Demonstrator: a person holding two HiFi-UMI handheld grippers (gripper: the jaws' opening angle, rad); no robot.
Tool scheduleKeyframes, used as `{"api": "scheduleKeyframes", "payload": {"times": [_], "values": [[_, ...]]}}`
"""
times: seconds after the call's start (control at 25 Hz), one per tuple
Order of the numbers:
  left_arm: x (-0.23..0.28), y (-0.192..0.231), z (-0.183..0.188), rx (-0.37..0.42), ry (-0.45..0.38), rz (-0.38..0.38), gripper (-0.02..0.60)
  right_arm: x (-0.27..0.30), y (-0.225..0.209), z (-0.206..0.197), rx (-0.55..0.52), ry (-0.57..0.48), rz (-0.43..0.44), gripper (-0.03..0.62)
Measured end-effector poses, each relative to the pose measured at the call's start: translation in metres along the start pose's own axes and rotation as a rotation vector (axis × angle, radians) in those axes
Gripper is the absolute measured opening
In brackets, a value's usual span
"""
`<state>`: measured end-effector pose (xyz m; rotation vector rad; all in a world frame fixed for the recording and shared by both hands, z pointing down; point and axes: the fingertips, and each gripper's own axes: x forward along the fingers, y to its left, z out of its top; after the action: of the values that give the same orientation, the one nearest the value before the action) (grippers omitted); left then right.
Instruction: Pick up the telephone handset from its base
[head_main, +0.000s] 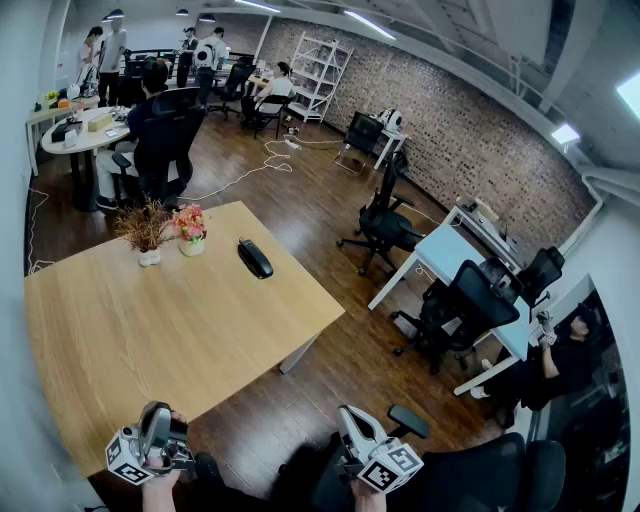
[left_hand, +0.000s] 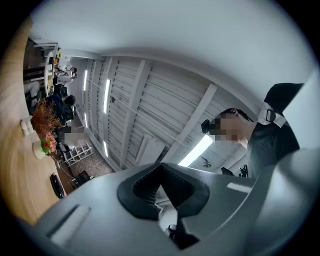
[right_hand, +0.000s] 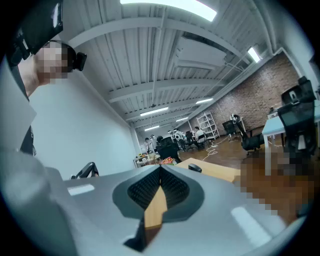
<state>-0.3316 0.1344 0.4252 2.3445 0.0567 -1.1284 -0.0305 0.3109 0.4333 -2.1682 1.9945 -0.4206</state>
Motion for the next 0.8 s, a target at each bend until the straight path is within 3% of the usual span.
{"api": "scheduleKeyframes", "payload": {"times": [0.36,0.64,0.8], "values": [[-0.013,0.095,0.054,0.01,-0.045,0.056,0.005,0.108,0.028,0.002,-0.074,0.057,0.039,0.005],[-0.021,0.108,0.101,0.065,-0.15,-0.003,0.003,0.168,0.027,0.005,-0.121,0.089,0.062,0.015],[-0.019,0.109,0.118,0.122,-0.189,-0.009,0.003,0.204,0.005,-0.003,-0.108,0.111,0.017,0.126]]}}
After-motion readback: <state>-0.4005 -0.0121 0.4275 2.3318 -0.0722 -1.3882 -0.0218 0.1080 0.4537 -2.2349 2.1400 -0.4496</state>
